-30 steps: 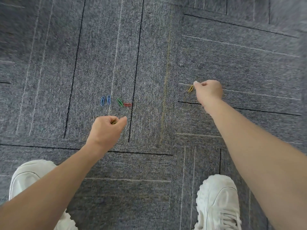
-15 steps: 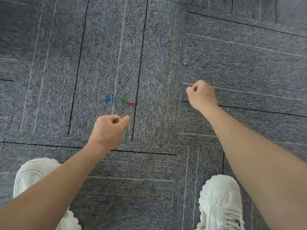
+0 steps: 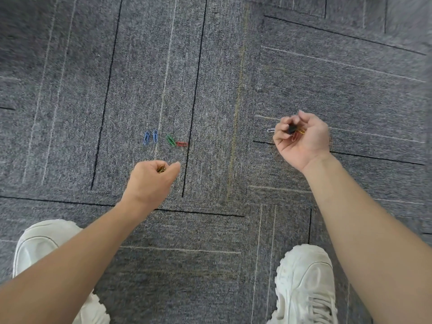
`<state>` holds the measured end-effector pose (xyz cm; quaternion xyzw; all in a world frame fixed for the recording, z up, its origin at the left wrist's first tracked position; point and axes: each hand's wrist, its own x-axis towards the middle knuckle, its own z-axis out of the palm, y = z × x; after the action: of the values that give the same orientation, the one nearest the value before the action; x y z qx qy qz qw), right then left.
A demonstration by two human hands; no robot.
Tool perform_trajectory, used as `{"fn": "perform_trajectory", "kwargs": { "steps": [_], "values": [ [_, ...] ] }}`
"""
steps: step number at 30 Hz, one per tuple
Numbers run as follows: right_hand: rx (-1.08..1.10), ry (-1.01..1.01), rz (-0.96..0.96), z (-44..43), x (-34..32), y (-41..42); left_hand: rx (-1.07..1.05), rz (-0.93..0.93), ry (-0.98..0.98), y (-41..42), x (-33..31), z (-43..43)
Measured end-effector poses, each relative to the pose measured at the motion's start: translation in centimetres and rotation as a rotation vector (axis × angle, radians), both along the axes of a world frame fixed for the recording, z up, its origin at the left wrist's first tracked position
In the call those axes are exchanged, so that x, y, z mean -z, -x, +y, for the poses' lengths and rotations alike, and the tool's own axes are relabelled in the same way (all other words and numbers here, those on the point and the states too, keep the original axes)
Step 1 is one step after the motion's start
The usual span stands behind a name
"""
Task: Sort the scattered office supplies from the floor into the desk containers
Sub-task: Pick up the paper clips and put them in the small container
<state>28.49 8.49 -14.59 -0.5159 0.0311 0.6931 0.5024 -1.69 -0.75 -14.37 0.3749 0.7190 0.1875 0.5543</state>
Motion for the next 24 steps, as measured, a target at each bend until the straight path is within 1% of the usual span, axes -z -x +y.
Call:
{"fn": "perform_trajectory", "kwargs": {
  "steps": [1,2,3,4,6,8,9,10,11,16,17,18,19,20,21,23,24],
  "values": [
    [-0.035,0.013,-0.052,0.4,-0.1,0.0,-0.002,-0.001,0.000,-0.1,0.0,0.0],
    [-0.100,0.031,-0.143,0.8,-0.4,0.0,-0.005,-0.003,0.000,-0.1,-0.1,0.1],
    [-0.193,0.053,-0.279,1.1,-0.4,0.0,-0.009,-0.007,0.000,0.0,-0.1,0.1],
    [-0.313,0.075,-0.455,1.2,-0.5,-0.1,-0.012,-0.014,0.001,0.0,0.0,0.1],
    [-0.633,0.088,-0.921,1.3,-0.6,-0.3,-0.027,-0.036,0.008,0.0,0.0,0.0],
    [-0.960,0.023,-1.417,1.5,-0.3,-0.7,-0.044,-0.055,0.016,0.1,0.1,0.0],
    [-1.103,-0.023,-1.581,1.6,-0.2,-0.8,-0.048,-0.059,0.021,0.1,0.1,0.0],
    [-1.220,-0.047,-1.682,1.7,-0.1,-0.7,-0.051,-0.063,0.027,0.0,0.1,0.0],
    [-1.304,-0.053,-1.741,1.9,0.0,-0.6,-0.056,-0.068,0.033,0.0,0.2,0.0],
    [-1.561,-0.066,-1.912,2.2,0.5,0.9,-0.051,-0.072,0.039,0.1,-0.1,0.0],
    [-1.578,-0.058,-1.892,2.2,0.6,1.0,-0.052,-0.071,0.043,0.1,-0.2,0.0],
    [-1.555,-0.051,-1.828,2.1,0.7,1.1,-0.057,-0.071,0.046,0.2,-0.2,0.0],
    [-1.490,-0.057,-1.719,1.7,0.9,1.2,-0.066,-0.072,0.050,0.2,-0.3,0.1],
    [-1.356,-0.063,-1.533,1.2,1.0,1.5,-0.074,-0.070,0.052,0.3,-0.3,0.2],
    [-1.153,-0.047,-1.241,0.5,0.8,2.0,-0.079,-0.063,0.053,0.4,-0.3,0.2],
    [-0.729,-0.014,-0.538,-1.1,0.1,3.6,-0.079,-0.051,0.041,0.6,-0.3,0.2],
    [-0.597,-0.012,-0.258,-1.9,-0.2,4.6,-0.078,-0.049,0.034,0.6,-0.4,0.2]
  ]
}}
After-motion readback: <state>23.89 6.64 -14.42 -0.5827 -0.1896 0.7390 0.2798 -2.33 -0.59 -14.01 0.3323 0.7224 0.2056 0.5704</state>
